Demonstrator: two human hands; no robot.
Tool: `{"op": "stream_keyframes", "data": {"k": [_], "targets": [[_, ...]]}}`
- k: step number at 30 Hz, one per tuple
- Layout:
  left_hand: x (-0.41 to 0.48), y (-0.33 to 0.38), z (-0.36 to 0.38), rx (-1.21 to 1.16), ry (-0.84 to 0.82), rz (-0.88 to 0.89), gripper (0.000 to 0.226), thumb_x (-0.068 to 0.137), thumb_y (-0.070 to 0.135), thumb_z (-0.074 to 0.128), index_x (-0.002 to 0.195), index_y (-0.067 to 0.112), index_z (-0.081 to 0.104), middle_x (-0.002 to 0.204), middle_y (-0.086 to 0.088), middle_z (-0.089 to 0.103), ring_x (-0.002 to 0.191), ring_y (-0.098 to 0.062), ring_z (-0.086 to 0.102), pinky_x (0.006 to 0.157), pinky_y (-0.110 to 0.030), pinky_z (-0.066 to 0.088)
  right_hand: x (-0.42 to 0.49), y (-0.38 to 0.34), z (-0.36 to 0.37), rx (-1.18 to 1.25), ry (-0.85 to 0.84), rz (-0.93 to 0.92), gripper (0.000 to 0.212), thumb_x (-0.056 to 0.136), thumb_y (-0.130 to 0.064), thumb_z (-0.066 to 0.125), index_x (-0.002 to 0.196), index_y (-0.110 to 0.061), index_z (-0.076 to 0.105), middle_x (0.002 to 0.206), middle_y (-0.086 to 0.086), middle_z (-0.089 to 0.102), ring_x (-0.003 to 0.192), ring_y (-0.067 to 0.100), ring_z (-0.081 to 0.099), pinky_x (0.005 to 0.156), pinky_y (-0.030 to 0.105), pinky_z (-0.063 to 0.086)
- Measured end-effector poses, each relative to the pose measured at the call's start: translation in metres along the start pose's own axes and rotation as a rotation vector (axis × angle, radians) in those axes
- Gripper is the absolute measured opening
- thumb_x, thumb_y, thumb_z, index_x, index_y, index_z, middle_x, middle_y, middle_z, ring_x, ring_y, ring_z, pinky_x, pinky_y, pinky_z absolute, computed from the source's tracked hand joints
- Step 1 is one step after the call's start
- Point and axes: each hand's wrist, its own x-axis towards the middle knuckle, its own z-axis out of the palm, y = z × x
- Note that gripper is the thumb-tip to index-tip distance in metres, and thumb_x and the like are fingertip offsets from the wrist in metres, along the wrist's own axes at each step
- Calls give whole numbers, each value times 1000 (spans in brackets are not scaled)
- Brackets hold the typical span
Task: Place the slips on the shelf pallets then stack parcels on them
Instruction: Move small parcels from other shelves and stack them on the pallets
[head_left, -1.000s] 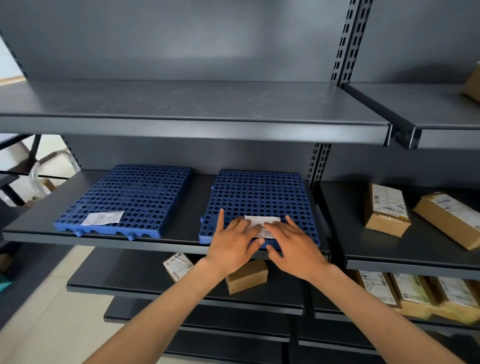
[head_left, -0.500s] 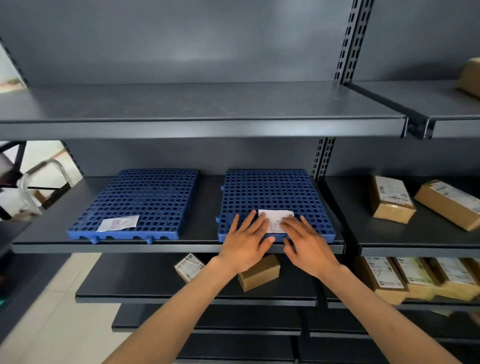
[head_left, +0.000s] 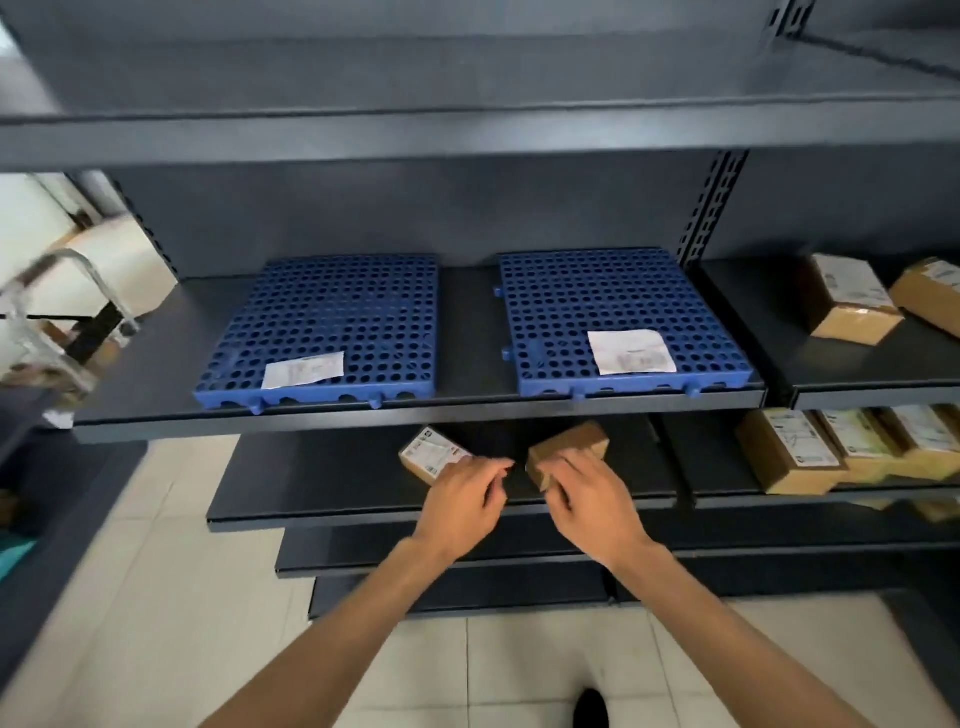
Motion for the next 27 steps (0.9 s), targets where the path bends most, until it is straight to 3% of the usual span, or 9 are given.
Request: {"op": "stream_keyframes", "data": {"k": [5,9,13,15,18,20,23,25,27], "targets": [[-5,-43,26,-43,-96,-331,34,93,17,54,126,21,59,120,-4,68,105,-26,65,85,-37,53,-8,-11,60,-34,-222,274,34,82,-13,64,116,-14,65,116,8,65,104,31,60,81,42,55],[19,-60,49,23,-150,-480,46,95,24,52,141,23,46,124,-11,64,111,-30,61,87,-41,51,9,7,93,-165,-513,412,57,88,-28,60,140,-22,38,148,9,33,135,31,33,97,50,47],[45,-80,70,108,-338,-549,67,95,31,51,154,22,20,155,-11,32,144,-33,25,108,-56,33,41,30,118,-241,-605,407,77,85,-32,64,149,-25,21,158,14,8,145,39,6,107,62,33],[47,-87,81,133,-422,-542,69,97,31,47,156,22,12,164,-6,12,150,-33,5,116,-59,20,46,38,130,-263,-646,384,87,85,-35,65,152,-25,10,158,15,3,145,41,0,109,64,28],[36,-93,98,142,-490,-540,66,99,30,42,156,25,8,165,-2,2,151,-29,-4,119,-57,13,31,44,146,-274,-729,322,92,87,-38,60,154,-23,-2,160,17,-4,146,41,-2,113,59,26],[25,-96,104,156,-508,-516,61,99,26,41,155,30,16,165,-2,8,151,-29,1,119,-56,14,13,45,151,-268,-775,297,89,89,-37,57,154,-21,-3,160,17,0,146,40,0,113,53,30],[20,-98,105,233,-421,-476,49,97,25,45,146,27,41,155,-6,35,144,-29,27,117,-48,24,-6,50,148,-229,-701,273,80,88,-32,58,153,-17,15,154,15,27,144,39,14,105,48,41],[30,-96,101,256,-354,-555,45,95,31,46,137,15,50,143,-10,49,133,-29,41,113,-45,30,-5,55,146,-188,-564,254,73,81,-26,67,146,-13,36,133,17,49,127,36,42,93,47,49],[39,-95,101,251,-294,-657,51,95,39,48,138,13,45,142,-13,48,134,-32,40,113,-49,30,2,62,147,-202,-413,237,66,74,-23,73,135,-13,48,113,16,56,106,34,54,83,47,50]]}}
